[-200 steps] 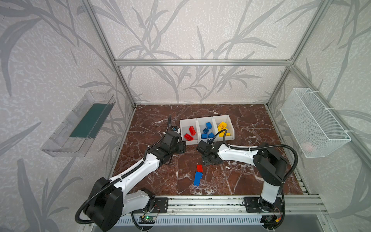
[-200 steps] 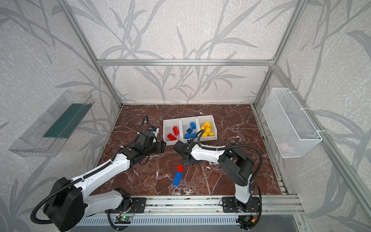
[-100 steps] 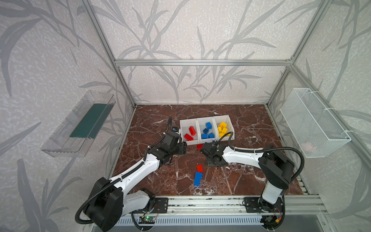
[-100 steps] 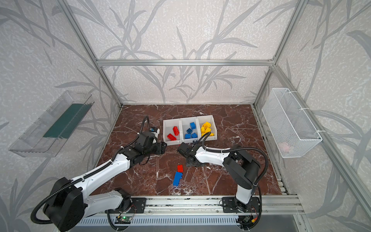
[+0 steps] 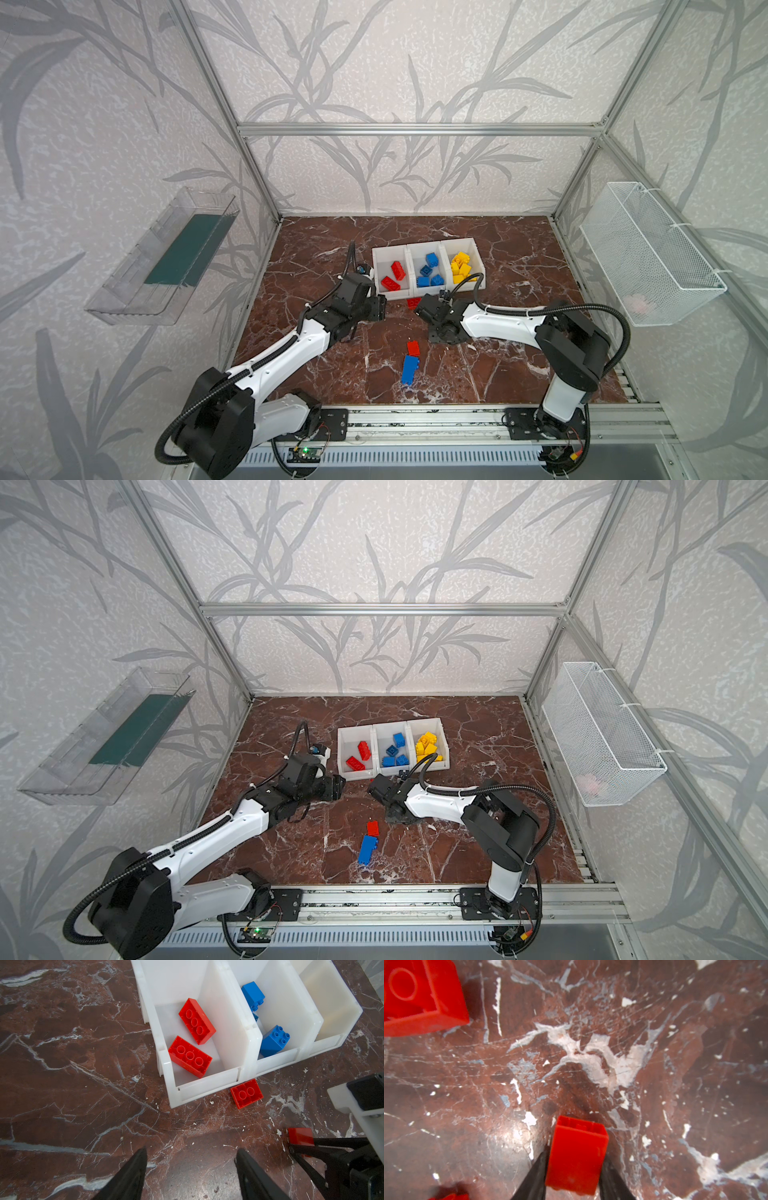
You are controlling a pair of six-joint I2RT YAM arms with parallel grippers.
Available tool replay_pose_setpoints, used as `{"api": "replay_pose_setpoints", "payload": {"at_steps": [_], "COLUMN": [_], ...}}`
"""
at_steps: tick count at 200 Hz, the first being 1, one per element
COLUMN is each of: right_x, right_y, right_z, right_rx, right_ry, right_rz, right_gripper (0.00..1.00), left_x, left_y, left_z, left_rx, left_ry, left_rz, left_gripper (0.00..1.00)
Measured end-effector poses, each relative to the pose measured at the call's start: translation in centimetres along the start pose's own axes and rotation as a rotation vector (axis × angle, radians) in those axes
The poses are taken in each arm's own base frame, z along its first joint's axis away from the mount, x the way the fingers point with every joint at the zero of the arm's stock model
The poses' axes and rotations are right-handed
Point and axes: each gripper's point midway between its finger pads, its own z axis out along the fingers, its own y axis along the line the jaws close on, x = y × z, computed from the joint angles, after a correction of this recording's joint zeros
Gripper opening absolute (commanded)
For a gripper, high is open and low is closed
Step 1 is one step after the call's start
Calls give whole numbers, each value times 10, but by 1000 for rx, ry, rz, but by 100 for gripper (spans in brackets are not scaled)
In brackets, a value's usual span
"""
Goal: Sort the legos into containers by color
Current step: 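Lower the right gripper onto a small red brick and close, then carry the red brick with the right gripper over the red compartment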
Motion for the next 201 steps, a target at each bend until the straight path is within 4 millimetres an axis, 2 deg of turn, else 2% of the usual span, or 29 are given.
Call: {"api": "replay_pose_setpoints", "payload": {"at_steps": [52,71,92,120,140,161,183,191,201], "right_x": [-2,-12,-39,-94,-130,-158,-173,-175,-175], "right_y": [-2,3,26,78,108,131,146,149,149], "right_z": [-3,-12,-35,-73,-86,-80,-57,-49,-39], "right_rx": [16,18,-26,-134,-183,-204,-206,-203,-195], "right_ry": [-3,-18,-75,-196,-259,-287,-263,-251,-232], "right_rz": [-43,-81,-126,-190,-230,-266,-297,-308,-318], "right_gripper": [33,33,33,33,33,33,35,38,47], "left_x": [2,1,1,5,7,10,16,18,19], "left_y": [2,2,3,5,6,8,10,11,12], "left_z": [-4,-5,-6,-9,-13,-19,-22,-23,-25], "left_rx": [1,0,-4,-7,-6,-1,-3,-4,-4], "left_ry": [-8,-14,-15,-17,-21,-31,-26,-24,-24], "left_rz": [-2,-7,-12,-26,-41,-59,-74,-76,-80], "left_gripper": [70,70,70,70,70,70,70,70,70]}}
